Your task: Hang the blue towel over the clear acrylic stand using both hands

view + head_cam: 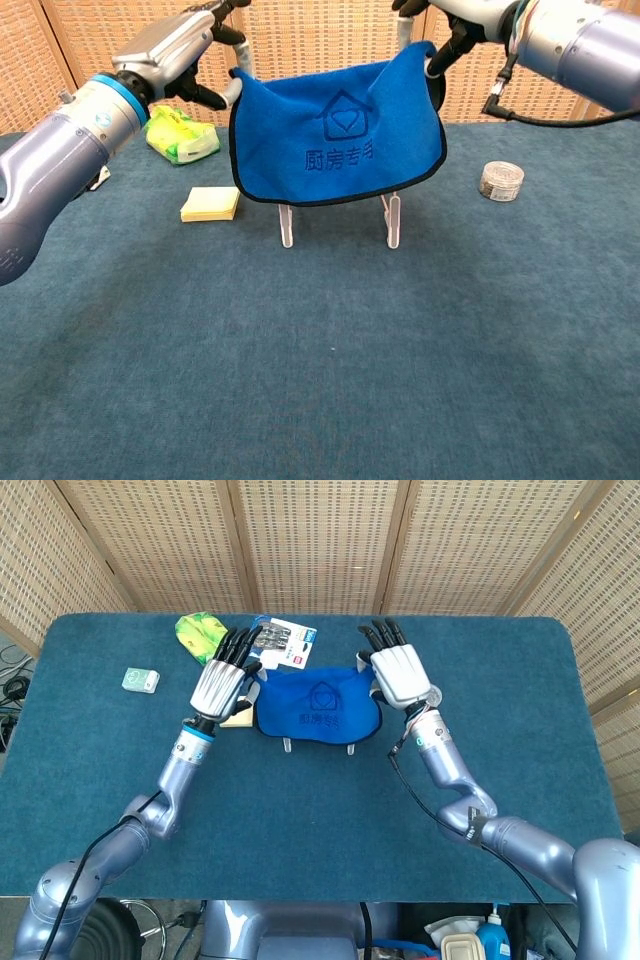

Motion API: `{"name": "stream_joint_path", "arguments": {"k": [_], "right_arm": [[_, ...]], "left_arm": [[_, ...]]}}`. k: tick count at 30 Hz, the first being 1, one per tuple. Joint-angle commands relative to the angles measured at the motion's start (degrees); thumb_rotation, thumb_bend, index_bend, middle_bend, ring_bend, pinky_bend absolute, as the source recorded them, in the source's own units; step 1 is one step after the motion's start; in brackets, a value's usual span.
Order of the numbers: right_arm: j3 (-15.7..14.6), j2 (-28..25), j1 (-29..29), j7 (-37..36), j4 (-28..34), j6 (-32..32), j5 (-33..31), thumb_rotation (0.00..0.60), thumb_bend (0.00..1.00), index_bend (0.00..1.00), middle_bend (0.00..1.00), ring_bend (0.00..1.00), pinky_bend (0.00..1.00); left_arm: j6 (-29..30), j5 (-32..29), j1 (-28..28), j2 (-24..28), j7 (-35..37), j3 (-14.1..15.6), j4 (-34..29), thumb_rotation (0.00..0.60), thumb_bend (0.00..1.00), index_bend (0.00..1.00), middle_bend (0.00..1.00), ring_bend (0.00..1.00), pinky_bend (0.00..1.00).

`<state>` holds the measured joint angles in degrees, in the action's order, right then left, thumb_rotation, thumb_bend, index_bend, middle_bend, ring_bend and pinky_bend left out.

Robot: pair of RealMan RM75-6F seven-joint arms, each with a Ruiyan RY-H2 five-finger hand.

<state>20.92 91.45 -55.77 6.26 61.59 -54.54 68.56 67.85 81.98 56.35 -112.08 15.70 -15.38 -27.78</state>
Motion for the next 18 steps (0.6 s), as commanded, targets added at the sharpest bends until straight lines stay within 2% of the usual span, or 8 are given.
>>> {"name": "stream_joint_path", "arguments": {"k": [1, 9, 18], "right_arm": [[-0.82, 0.55, 0.2, -0.64, -0.91, 0.01, 0.64, 0.6, 0.67, 0.67, 0.14, 0.0, 0.0], [-1.49, 1.4, -0.03, -1.47, -3.04, 0.46, 1.04, 0.6, 0.67, 0.67, 0.14, 0.0, 0.0], [-1.23, 1.59, -0.67, -0.83, -2.54, -0.68, 1.79, 0.6, 0.67, 0.67, 0.14, 0.0, 0.0]], "left_arm": [[-0.39, 0.0, -0.28, -1.17, 0.96, 0.8, 1.81, 0.6, 0.7, 0.62, 0.0, 0.0, 0.0], [-1.24, -0.9, -0.49, -2.54, 2.26, 0.96, 4.19, 0.6, 0.7, 0.62, 0.0, 0.0, 0.0], [-1.53, -1.2, -0.74, -3.17, 3.81, 1.46, 6.03, 0.6, 0.7, 0.62, 0.0, 0.0, 0.0]]}}
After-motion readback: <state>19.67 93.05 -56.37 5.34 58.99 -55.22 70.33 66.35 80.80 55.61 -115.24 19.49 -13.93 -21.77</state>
